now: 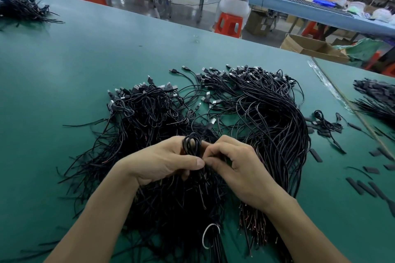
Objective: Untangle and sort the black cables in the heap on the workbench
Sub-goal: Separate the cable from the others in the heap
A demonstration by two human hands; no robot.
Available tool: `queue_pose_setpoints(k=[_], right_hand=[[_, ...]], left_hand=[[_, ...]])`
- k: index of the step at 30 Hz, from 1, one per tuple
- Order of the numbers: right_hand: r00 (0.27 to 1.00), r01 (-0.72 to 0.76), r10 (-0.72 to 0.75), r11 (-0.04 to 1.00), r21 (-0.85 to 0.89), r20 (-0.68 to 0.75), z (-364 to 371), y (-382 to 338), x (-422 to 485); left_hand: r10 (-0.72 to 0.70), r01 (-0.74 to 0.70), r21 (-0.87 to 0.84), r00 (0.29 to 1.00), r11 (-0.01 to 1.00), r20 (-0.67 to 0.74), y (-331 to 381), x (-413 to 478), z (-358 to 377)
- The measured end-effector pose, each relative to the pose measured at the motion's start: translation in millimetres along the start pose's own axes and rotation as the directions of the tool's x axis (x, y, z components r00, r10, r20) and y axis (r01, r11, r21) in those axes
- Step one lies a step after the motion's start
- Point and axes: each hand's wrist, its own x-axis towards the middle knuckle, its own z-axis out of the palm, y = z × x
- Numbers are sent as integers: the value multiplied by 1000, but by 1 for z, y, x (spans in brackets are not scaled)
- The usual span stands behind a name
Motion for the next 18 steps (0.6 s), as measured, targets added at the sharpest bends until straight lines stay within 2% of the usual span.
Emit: queue_pose_setpoints(k=[3,5,9,11,13,15,16,18], right_hand=[[989,-138,140,989,43,-48,10,-2,-1],[973,-219,227,963,154,-33,14,-2,-2],[943,-308,332,820,483,38,12,-3,-4],[921,-358,382,746,561,79,11,-2,-4],[915,-364,400,765,532,51,10,1,-1],[915,-356,402,850,388,-41,7,4,3],[909,-364,406,884,293,-96,5,7,5],[893,-398,404,914,70,-197,-2,17,7]], left_hand=[[38,-27,107,994,994,-100,2,2,-4],[61,-34,149,981,988,-183,2,1,-6],[187,-117,314,961,942,-202,6,0,-4],[222,-134,371,953,919,-207,7,2,-2],[224,-112,381,938,918,-265,5,3,-2],[222,-56,390,890,919,-398,2,3,-6],[231,-18,401,840,916,-490,0,3,-9],[296,52,441,670,896,-681,-3,2,-15]])
